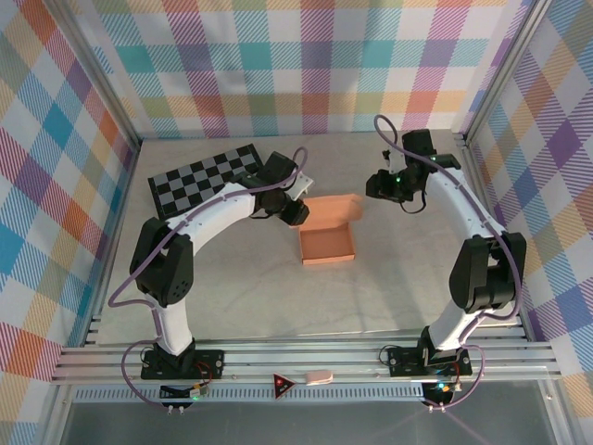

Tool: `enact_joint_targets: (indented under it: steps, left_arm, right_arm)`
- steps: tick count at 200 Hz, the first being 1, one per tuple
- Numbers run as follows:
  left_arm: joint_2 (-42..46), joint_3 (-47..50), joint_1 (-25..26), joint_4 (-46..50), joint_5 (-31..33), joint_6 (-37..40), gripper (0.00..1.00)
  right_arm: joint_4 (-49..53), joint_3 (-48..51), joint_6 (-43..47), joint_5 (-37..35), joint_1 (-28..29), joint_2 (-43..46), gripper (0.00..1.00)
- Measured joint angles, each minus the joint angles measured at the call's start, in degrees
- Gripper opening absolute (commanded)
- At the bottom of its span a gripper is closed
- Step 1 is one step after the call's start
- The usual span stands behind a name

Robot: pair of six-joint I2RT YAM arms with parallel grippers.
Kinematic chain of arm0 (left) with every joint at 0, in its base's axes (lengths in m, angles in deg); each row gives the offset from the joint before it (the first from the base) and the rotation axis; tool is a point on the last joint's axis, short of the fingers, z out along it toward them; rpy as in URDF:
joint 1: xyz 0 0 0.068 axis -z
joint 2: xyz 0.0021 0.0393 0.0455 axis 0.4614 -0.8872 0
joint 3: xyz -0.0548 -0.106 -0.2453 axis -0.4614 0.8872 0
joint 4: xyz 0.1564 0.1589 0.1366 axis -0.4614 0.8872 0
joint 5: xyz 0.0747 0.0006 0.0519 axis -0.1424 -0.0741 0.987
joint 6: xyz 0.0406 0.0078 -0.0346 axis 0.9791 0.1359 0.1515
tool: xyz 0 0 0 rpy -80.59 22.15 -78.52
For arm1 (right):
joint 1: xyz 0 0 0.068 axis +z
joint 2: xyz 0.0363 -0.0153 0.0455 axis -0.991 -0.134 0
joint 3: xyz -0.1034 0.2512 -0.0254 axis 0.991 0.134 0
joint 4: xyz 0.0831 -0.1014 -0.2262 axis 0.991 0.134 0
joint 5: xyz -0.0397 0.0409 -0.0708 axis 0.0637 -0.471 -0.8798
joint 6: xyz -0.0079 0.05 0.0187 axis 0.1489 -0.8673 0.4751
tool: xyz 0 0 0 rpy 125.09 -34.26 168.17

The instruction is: Fold the paper box

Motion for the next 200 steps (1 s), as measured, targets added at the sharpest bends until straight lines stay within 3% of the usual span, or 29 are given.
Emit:
enact_joint_targets:
  steps: [52,103,133,200]
  left_arm:
    - [0.1,0.7,0.0,-0.3,1.6,0.0,0.39]
    - [0.1,1.7,0.0,0.2,1.5,0.0,0.25]
    - [0.1,1.7,0.0,0.0,1.4,-0.7,0.1]
    - [0.1,1.9,0.0,-0.8,0.9,-3.0,0.0]
  right_arm:
    - [1.5,-4.7,-1.7,0.4,0.0,-2.4,0.4]
    - [3.2,-6.7,-3.0,0.5,0.0,-3.5,0.39]
    - [3.4,-7.0,-4.0,1.2,0.0,-4.0,0.39]
    - [6.4,-9.8,-7.0,-0.6,0.0,-11.6,0.27]
